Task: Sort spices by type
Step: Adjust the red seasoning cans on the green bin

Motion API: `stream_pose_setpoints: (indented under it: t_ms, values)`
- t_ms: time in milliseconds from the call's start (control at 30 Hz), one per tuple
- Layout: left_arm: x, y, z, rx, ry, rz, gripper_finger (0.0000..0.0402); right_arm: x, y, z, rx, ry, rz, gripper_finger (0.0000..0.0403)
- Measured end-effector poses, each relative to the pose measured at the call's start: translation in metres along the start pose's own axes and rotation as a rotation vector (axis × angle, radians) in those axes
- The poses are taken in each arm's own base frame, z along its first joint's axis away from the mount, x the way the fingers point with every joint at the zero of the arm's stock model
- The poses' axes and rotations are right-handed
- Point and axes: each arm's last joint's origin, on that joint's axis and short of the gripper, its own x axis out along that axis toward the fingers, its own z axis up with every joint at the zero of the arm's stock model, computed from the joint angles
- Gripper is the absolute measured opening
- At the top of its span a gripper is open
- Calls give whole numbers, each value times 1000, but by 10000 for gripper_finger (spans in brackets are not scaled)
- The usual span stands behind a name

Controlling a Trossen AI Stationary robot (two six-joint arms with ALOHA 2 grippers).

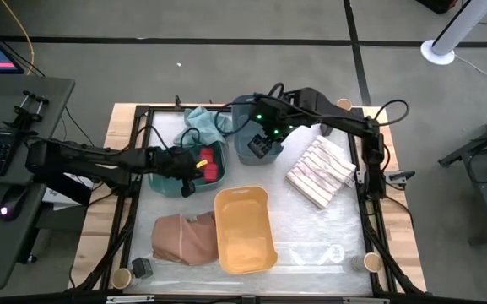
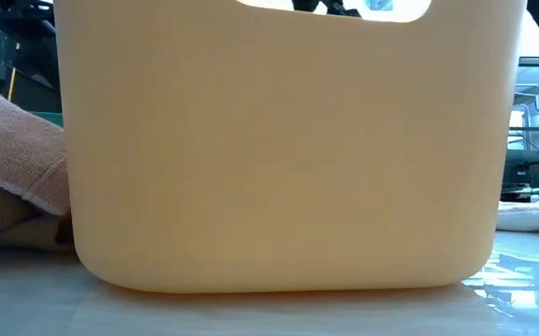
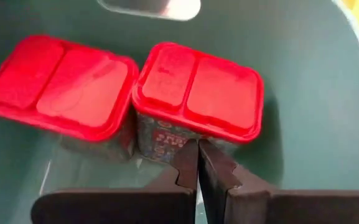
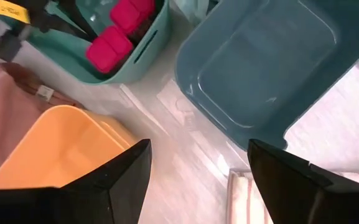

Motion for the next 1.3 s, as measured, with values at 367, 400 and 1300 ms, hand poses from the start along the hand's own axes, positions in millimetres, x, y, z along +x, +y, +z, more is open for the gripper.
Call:
stream_pose_setpoints:
  t_ms: [367,400,1300]
  values:
    - [-20,0,4,50,71,10,0,-1,0,0,9,-3,-2,261]
    - [-21,3,4,56,68,46,0,0,0,0,9,-5,0,261]
    - [-43,25,33,73,65,187,0,0,-3,6,-3,-42,5,261]
